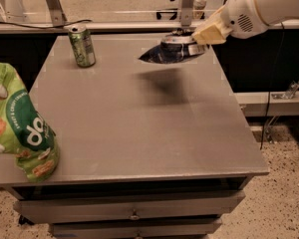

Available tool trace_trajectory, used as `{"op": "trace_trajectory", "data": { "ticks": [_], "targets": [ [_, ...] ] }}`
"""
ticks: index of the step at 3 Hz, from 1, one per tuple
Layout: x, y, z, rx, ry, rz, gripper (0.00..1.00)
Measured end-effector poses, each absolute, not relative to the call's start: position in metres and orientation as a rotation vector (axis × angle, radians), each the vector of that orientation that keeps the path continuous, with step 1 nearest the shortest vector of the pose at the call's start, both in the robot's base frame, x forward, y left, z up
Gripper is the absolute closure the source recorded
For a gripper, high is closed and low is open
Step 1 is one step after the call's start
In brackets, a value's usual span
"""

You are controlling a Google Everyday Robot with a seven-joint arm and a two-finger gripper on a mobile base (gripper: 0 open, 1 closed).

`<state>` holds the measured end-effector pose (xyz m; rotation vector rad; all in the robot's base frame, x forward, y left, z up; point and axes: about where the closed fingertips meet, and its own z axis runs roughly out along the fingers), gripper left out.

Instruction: Pick blue chip bag

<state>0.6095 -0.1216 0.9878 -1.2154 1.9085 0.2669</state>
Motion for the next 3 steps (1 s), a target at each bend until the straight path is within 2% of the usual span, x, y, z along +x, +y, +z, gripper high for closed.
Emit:
{"op": "trace_trajectory", "data": {
  "ticks": [3],
  "targets": [
    [0.567,-0.128,1.086,-1.153,1.685,0.439,1.00]
  ]
}}
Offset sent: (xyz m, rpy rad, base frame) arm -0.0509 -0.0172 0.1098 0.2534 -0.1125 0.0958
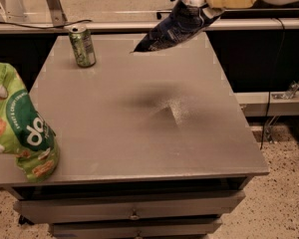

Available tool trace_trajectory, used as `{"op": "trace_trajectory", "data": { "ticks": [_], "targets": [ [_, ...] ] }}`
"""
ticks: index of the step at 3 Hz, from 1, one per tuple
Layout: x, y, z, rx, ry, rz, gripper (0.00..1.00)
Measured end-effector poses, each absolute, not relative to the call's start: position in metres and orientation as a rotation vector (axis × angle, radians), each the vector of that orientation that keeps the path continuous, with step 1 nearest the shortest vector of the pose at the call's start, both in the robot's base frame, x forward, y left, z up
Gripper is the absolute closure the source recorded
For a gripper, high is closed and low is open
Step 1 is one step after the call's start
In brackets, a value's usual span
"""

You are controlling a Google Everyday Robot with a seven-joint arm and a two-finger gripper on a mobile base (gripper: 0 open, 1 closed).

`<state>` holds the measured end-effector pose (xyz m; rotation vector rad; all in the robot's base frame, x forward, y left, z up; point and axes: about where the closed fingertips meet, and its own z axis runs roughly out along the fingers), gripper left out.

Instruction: Pick blue chip bag

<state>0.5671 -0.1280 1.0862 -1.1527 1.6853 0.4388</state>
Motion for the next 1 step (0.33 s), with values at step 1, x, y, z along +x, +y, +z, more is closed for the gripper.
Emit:
{"op": "trace_trajectory", "data": {
  "ticks": [1],
  "targets": [
    [0.5658,-0.1266,1.0894,-1.151,1.678,0.446,1.00]
  ]
}}
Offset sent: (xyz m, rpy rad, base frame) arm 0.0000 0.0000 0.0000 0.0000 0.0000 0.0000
